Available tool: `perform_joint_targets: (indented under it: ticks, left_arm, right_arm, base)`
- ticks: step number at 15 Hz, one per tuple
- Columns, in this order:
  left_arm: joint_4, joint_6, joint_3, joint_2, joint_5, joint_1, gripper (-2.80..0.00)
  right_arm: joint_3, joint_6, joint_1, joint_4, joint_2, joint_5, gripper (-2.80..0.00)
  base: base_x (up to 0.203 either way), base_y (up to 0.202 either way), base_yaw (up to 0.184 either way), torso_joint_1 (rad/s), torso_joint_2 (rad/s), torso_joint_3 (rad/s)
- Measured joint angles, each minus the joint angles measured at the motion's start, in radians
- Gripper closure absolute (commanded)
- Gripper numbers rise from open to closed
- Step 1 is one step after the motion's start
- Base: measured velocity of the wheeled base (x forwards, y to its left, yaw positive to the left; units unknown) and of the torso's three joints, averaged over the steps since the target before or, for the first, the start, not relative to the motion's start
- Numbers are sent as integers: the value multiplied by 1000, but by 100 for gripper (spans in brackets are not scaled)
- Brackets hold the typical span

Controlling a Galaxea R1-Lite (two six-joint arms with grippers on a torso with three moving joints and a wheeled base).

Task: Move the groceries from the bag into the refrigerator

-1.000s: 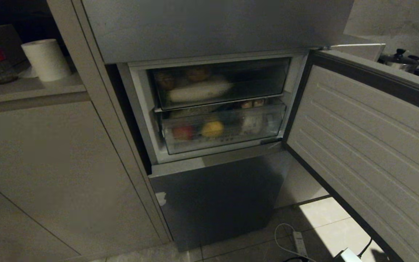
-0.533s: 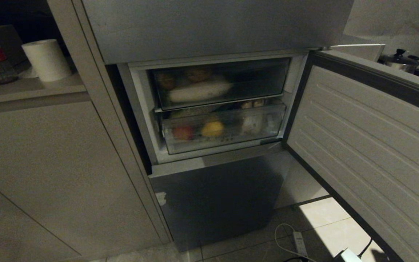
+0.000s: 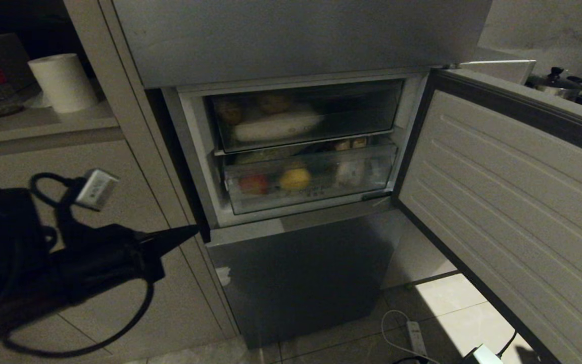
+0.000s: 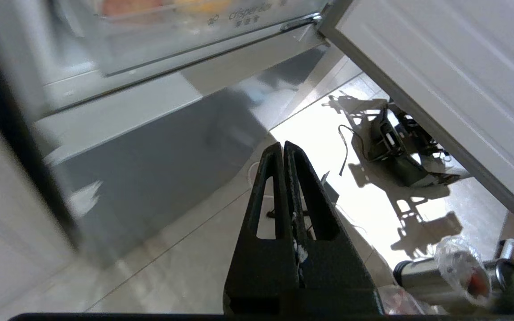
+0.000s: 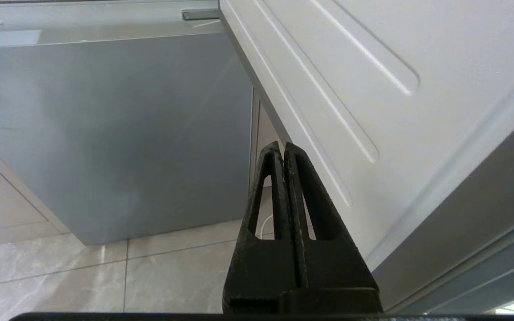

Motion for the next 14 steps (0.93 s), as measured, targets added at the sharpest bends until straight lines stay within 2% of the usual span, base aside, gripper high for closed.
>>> perform_joint_targets:
  ticks: [3, 8, 11, 14]
  left_arm:
    - [-193, -6, -94, 270, -5, -46, 0]
    - [-243, 33, -298, 547, 59, -94, 0]
    - [-277, 43, -426, 668, 144, -98, 0]
    - [-313, 50, -576, 784, 267, -99, 0]
  right_arm:
    - [0, 1, 0, 0, 0, 0, 0]
    - [0, 2, 0, 0, 0, 0, 0]
    - [0, 2, 0, 0, 0, 0, 0]
    - [0, 3, 0, -3, 0, -2, 0]
  base:
    - [0, 0, 0, 0, 0, 0]
    - [0, 0, 0, 0, 0, 0]
    - [0, 0, 0, 0, 0, 0]
    - [0, 0, 0, 0, 0, 0]
